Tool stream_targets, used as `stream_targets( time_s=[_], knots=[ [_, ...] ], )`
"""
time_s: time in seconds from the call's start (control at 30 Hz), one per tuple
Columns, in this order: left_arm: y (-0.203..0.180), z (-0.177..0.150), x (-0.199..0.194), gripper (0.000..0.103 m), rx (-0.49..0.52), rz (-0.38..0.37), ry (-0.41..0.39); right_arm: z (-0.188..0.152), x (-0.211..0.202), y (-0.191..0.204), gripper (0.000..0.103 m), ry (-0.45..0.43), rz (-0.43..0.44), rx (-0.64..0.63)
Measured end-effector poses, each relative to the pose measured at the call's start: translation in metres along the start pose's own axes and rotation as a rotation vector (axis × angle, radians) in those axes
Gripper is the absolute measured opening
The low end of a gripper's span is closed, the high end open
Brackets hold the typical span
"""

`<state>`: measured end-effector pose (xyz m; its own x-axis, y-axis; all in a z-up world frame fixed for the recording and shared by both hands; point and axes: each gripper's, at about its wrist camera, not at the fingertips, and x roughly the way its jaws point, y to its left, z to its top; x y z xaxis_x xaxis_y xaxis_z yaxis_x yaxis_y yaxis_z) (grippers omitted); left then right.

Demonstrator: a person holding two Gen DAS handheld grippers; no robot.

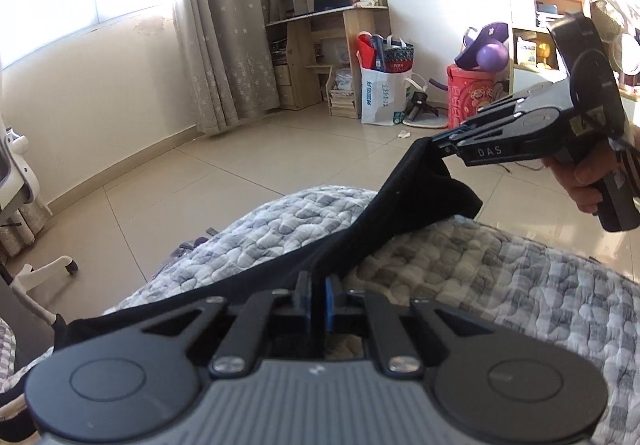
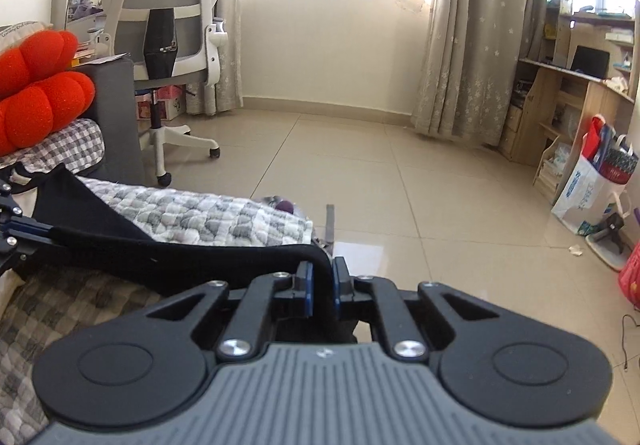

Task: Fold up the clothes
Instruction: 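Grasp the black sleeve with both tools and lift it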

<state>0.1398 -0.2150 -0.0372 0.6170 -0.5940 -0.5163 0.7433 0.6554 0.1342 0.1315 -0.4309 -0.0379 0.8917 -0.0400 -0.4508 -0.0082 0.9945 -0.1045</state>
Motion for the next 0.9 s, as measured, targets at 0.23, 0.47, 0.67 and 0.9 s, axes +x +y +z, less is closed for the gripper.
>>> stream_targets(
  time_s=[0.23,0.47,0.67,0.9],
  knots=[
    [0.008,0.004,-0.01,0.006,-0.06,-0.011,-0.071,0.016,-0.003,0.017,0.01,-0.096,-0.099,-0.143],
    [-0.01,-0.016,-0.006,0.006,0.06,-0.137,0.021,-0.03,-0.026,0.012,0.01,-0.018,-0.112,-0.216],
    [-0.008,-0.028,-0.007,0.006,0.092,-0.202,0.056,-0.064,-0.066,0.026,0.01,0.012,-0.117,-0.253],
    [0.002,-0.03,-0.011,0.007,0.101,-0.273,0.091,-0.075,-0.073,0.04,0.01,0.118,-0.032,-0.238]
  ],
)
